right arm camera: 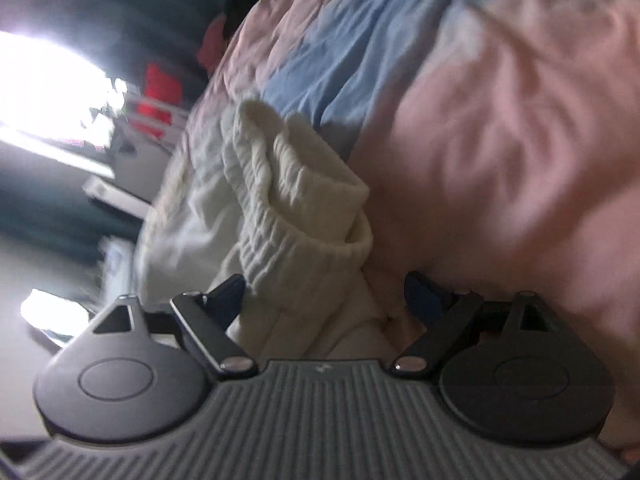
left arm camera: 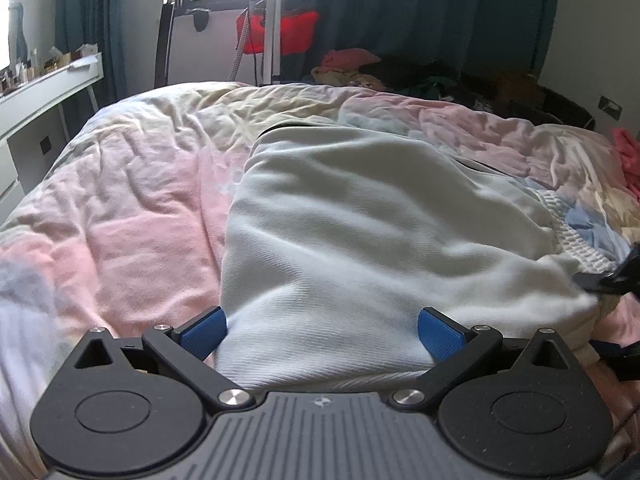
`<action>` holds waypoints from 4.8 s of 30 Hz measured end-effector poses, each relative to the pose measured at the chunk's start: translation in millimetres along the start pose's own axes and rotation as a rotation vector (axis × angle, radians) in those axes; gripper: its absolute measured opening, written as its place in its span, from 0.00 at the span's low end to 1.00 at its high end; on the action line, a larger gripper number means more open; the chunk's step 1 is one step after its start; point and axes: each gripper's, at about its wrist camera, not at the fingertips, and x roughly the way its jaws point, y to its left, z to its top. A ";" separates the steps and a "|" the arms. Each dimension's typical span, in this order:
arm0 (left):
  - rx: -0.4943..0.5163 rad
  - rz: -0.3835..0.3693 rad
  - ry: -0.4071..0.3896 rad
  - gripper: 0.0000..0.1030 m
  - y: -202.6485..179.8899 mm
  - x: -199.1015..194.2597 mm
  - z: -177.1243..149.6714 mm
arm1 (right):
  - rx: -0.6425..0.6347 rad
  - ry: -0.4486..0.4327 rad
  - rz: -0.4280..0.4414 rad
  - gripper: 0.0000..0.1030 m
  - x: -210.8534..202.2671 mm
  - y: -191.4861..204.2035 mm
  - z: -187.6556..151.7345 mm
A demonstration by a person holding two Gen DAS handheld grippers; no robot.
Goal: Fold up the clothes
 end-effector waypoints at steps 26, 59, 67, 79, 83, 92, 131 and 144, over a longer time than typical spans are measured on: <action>-0.194 -0.156 0.027 1.00 34.7 -12.1 18.1 | -0.157 -0.086 0.050 0.35 14.1 40.3 -11.6; -0.634 -0.493 0.125 0.32 87.5 14.5 24.3 | -0.233 -0.187 0.110 0.32 -33.0 54.6 -21.1; -0.618 -0.554 0.057 0.30 45.5 5.4 85.6 | -0.217 -0.301 0.188 0.31 -78.3 89.1 27.2; -0.521 -0.588 0.011 0.30 -129.3 125.5 232.7 | -0.207 -0.610 0.162 0.31 -85.9 81.8 188.8; -0.458 -0.576 -0.024 0.30 -175.6 182.5 253.8 | -0.209 -0.648 0.106 0.31 -56.6 48.0 220.1; -0.127 -0.571 -0.010 0.30 -204.3 232.7 247.8 | -0.150 -0.524 -0.062 0.31 -4.5 -11.4 207.8; 0.208 -0.316 -0.342 1.00 -142.3 -144.2 121.2 | -0.567 -0.564 -0.124 0.96 -223.3 119.0 15.1; 0.220 -0.236 -0.453 1.00 -109.5 -177.3 74.6 | -0.683 -0.688 -0.149 0.96 -201.2 105.0 -37.2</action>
